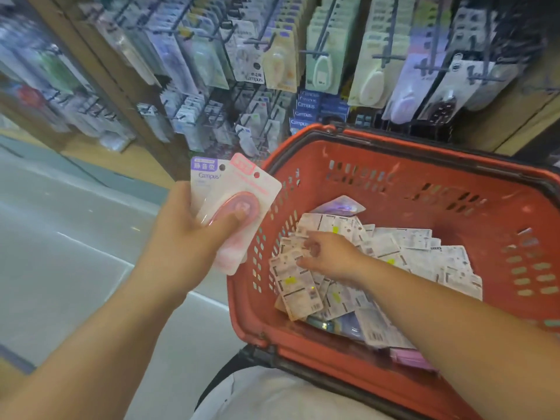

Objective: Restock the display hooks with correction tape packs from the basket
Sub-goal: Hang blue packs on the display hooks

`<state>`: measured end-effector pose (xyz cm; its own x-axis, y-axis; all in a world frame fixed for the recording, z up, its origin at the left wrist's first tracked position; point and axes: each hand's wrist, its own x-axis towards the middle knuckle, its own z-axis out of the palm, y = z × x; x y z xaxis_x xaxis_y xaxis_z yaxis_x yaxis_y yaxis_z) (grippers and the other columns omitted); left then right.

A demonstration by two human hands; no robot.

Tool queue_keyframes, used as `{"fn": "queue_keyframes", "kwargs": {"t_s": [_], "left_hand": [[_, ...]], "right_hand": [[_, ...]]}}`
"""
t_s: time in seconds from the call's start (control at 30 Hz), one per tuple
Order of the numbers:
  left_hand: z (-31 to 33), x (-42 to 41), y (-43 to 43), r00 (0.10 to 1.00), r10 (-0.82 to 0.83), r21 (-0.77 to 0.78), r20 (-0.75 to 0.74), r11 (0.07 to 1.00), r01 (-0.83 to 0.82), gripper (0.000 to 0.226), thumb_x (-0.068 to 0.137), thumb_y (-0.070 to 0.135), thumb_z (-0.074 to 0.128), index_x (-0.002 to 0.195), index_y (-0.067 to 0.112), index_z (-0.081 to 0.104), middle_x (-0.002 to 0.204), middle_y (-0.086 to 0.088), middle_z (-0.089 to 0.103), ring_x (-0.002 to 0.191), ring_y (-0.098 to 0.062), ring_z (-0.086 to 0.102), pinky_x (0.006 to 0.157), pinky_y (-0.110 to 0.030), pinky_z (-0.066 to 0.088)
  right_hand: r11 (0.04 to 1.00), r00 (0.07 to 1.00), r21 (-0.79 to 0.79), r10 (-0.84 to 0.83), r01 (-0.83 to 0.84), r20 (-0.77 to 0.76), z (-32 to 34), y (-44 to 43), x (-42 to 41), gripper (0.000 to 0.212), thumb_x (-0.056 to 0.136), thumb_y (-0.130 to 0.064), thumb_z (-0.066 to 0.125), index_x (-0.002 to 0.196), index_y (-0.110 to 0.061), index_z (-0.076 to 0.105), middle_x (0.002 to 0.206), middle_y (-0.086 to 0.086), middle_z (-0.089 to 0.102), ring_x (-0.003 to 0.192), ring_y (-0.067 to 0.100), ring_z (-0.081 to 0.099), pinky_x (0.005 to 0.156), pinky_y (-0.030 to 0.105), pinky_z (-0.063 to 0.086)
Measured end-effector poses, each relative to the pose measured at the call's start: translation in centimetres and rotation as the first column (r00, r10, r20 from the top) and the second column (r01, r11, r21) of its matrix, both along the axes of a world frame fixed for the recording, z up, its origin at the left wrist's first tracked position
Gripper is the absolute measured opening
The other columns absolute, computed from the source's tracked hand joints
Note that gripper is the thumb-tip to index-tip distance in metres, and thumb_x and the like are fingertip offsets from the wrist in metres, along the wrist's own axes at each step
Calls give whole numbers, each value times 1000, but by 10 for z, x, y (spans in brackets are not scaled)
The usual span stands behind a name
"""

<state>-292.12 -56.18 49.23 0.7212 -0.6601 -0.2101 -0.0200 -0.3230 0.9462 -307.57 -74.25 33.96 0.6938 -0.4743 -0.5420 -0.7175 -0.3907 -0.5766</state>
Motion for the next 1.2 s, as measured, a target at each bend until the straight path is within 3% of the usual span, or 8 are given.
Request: {"fn": "queue_keyframes", "kwargs": {"t_s": [0.17, 0.33, 0.43, 0.63, 0.77, 0.93, 1.07, 1.2], "left_hand": [[2, -4, 3, 999, 4, -29, -40, 1000, -5, 41, 79, 27, 81, 112, 21, 58, 88, 14, 75, 66, -6, 75, 47, -20, 54], [4, 1, -1, 999, -17, 20, -28, 1000, 17, 63, 69, 46, 91, 120, 27, 60, 109, 4, 76, 93, -20, 79, 79, -53, 65], [3, 0, -8, 999, -47, 5, -24, 999, 47, 68, 64, 59, 89, 118, 29, 61, 113, 3, 76, 101, -24, 78, 88, -62, 61], [-6, -33, -44, 994, -112, -59, 10, 992, 112, 47, 72, 62, 88, 109, 45, 62, 113, 7, 75, 103, -20, 76, 90, -60, 60], [-11, -72, -78, 982, -184, -80, 48, 979, 188, 50, 80, 65, 80, 114, 37, 57, 110, 16, 72, 103, -9, 72, 92, -54, 59], [-13, -110, -102, 951, -310, -88, 23, 947, 310, 25, 100, 47, 67, 116, 32, 55, 105, 17, 68, 95, 5, 67, 88, -37, 54], [-12, -125, -105, 914, -397, -112, -88, 915, 387, 26, 101, 51, 65, 122, 37, 58, 113, 20, 72, 106, -1, 70, 96, -39, 54], [-12, -132, -105, 899, -395, -138, -187, 917, 374, 48, 83, 71, 66, 118, 39, 61, 114, 5, 75, 109, -14, 73, 101, -52, 55]], "right_hand": [[955, 975, -214, 181, -205, -128, -18, 10, 5, 28, 89, -45, 75, 90, -24, 56, 118, 6, 50, 96, 27, 59, 80, 36, 47], [996, 997, -62, 63, -59, 55, -3, 5, 2, 38, 97, -35, 68, 71, -24, 42, 91, 9, 53, 84, 33, 60, 66, 34, 41], [981, 962, 103, -184, 166, 200, 34, -6, -13, 35, 102, -33, 60, 75, -23, 40, 79, 11, 52, 77, 36, 63, 69, 50, 55], [861, 685, 163, -485, 481, 543, 124, -4, -51, 35, 100, -41, 56, 84, -13, 43, 81, 17, 50, 74, 34, 54, 70, 46, 50], [741, 458, 319, -633, 590, 624, 143, 9, -69, 43, 89, -54, 55, 100, -13, 53, 101, 31, 60, 93, 56, 60, 72, 72, 52], [677, 340, 421, -696, 603, 632, 143, 18, -96, 33, 112, -35, 34, 105, -22, 64, 104, -4, 74, 91, 16, 72, 78, 44, 62], [663, 318, 437, -708, 608, 631, 136, 13, -116, 35, 105, -10, 53, 130, -35, 59, 110, -13, 74, 93, 8, 71, 73, 24, 54], [637, 351, 491, -754, 594, 555, 139, 12, -130, 33, 100, -19, 65, 131, -30, 60, 98, -9, 78, 79, -1, 72, 62, 10, 49]]}}
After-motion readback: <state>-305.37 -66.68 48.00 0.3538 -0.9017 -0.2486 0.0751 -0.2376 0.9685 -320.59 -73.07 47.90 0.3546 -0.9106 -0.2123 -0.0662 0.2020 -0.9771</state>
